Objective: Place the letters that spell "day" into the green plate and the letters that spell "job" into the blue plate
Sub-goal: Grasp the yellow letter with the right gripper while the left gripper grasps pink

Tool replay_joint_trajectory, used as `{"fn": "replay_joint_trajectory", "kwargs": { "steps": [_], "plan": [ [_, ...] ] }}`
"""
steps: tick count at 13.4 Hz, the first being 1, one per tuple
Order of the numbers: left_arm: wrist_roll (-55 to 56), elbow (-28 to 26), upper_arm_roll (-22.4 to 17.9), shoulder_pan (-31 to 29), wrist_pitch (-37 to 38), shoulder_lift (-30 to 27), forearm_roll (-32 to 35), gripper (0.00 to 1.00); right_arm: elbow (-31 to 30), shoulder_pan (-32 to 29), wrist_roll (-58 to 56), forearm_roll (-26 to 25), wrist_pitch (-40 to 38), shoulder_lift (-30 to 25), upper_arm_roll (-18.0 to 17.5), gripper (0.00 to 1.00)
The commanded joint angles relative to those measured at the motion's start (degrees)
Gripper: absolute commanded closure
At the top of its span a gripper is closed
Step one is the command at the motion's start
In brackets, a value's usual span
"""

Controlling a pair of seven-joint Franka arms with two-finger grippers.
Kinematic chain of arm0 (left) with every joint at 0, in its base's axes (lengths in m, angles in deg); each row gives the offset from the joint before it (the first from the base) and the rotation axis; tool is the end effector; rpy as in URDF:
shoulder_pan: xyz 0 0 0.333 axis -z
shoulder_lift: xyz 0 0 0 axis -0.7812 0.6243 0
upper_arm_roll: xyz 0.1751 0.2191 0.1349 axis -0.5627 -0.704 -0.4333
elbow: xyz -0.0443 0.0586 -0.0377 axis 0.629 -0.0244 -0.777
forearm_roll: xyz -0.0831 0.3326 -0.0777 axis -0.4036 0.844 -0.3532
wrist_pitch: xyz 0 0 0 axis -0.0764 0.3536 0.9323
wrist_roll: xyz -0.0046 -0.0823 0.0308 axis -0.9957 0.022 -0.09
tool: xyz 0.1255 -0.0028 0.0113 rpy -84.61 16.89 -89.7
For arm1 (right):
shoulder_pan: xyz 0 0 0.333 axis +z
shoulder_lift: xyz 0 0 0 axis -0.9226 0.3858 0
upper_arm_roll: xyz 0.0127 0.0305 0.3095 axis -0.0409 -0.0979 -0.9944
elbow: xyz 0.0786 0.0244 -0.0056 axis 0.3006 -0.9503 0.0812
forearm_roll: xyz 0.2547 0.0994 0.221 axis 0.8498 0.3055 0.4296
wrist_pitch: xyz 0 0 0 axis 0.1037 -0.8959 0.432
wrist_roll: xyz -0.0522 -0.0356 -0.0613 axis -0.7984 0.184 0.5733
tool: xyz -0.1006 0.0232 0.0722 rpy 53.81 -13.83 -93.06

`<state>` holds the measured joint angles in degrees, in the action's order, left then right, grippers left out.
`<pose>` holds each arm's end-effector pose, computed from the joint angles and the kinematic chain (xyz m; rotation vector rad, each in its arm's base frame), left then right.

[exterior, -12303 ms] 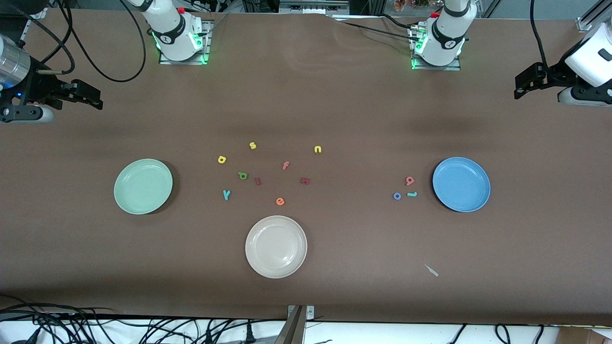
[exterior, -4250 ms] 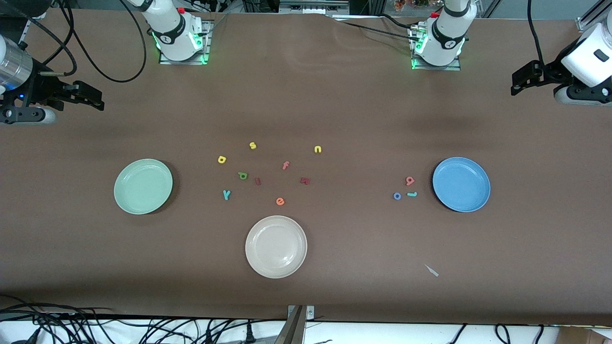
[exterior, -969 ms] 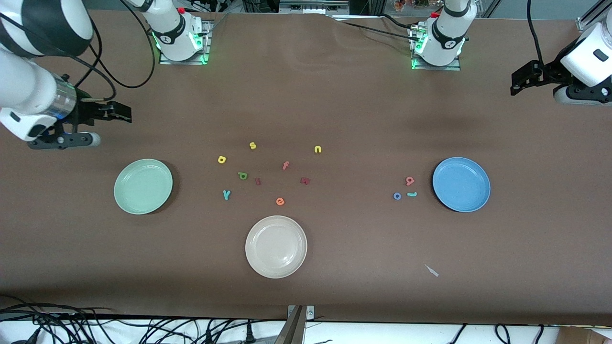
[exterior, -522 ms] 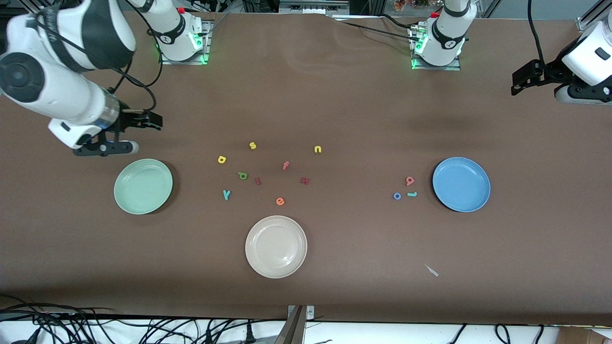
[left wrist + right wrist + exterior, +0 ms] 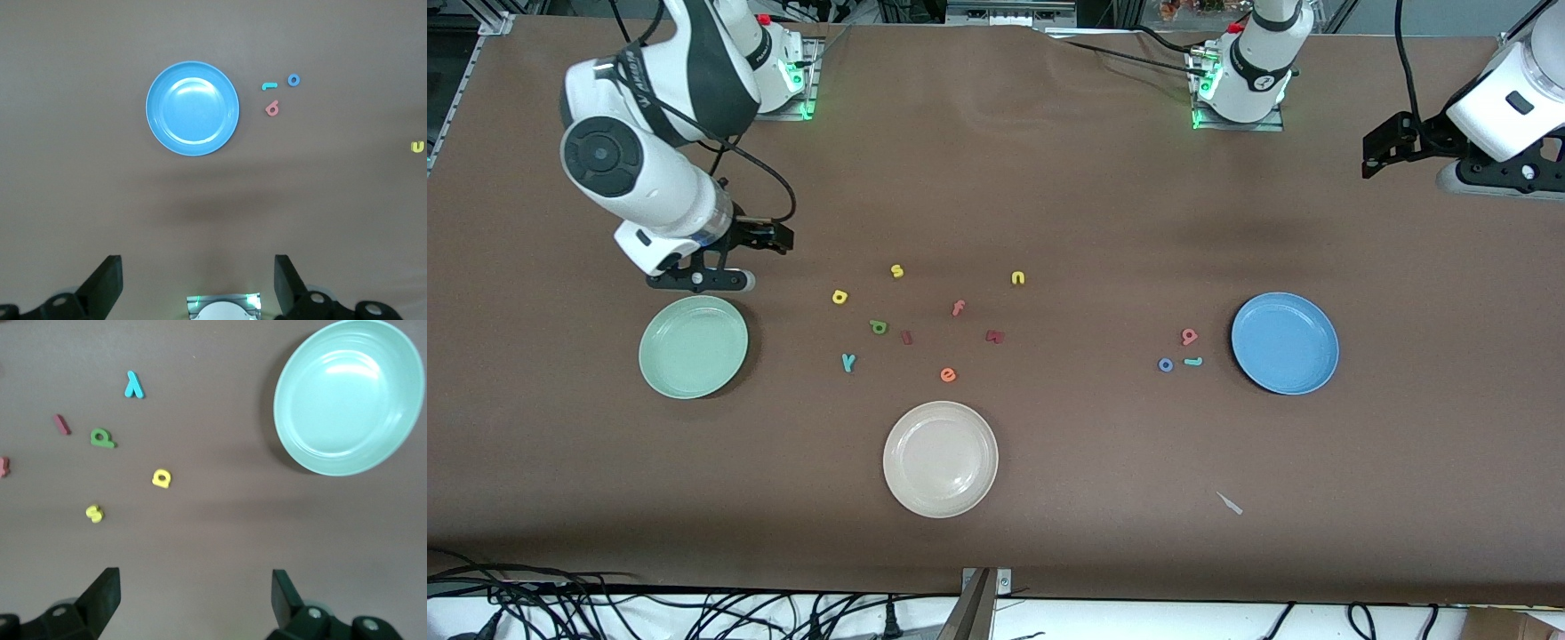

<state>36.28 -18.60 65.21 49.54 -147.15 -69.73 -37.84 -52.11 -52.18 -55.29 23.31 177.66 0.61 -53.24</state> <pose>0.4672 -0.0316 0.5924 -3.1074 0.1358 0.1844 0.4957 0.1646 0.3982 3.0813 -0.0361 -0.2468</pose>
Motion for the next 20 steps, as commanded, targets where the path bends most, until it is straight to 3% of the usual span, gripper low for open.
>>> {"fn": "replay_joint_trajectory", "kwargs": {
  "steps": [1,7,11,16,20],
  "plan": [
    [-0.12,1.76,-0.20,0.60,-3.39,2.93,1.57,0.00,-6.87,-0.18,4.64,0.73,10.62,0.58,-2.38,0.00],
    [-0.38,1.06,-0.20,0.86,-9.74,10.22,1.14,0.00,-12.94,0.17,8.79,0.64,28.12,6.30,-4.32,0.00],
    [0.49,0.45,-0.20,1.21,-16.31,16.91,0.52,0.00,-13.39,0.25,9.05,0.64,34.64,11.21,-4.32,0.00],
    [4.79,-10.62,0.24,3.24,-34.77,17.97,-1.49,0.00,-13.22,1.65,9.05,-0.07,37.47,15.36,-4.23,0.00],
    [5.68,-11.07,0.16,5.08,-42.67,23.32,-2.91,0.00,-13.22,1.84,9.05,-0.24,37.65,17.11,-3.88,0.00]
  ]
}}
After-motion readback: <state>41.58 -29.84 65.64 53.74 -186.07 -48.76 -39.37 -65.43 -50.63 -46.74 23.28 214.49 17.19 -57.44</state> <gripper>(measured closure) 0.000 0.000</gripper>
